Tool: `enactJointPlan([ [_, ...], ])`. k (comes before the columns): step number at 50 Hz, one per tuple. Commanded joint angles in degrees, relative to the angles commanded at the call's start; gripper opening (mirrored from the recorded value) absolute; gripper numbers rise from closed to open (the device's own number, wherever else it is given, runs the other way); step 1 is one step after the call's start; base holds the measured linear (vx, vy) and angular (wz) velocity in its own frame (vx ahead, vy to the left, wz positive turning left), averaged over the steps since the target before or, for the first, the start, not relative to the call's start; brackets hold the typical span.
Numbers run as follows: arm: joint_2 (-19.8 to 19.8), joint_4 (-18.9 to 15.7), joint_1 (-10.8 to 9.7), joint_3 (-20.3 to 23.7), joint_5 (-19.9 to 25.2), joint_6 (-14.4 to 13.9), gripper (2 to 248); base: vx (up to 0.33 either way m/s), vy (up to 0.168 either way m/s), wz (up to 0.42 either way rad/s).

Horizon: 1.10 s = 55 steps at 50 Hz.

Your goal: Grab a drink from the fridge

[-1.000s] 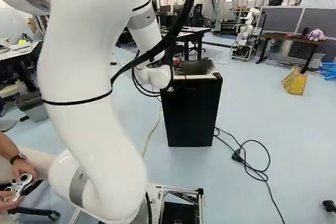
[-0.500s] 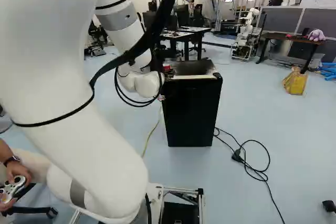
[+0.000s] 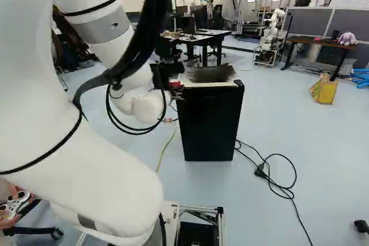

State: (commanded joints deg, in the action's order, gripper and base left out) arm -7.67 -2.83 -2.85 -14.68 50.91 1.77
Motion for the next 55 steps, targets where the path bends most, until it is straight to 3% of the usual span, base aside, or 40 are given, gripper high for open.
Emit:
enactJointPlan([
  [28, -6.32, 2.15, 2.16, 7.35, -0.69, -1.34, 98, 0.0, 0.0, 0.0],
  [55, -8.33, 2.83, 2.85, 9.68, -0.91, -1.77, 98, 0.0, 0.0, 0.0],
])
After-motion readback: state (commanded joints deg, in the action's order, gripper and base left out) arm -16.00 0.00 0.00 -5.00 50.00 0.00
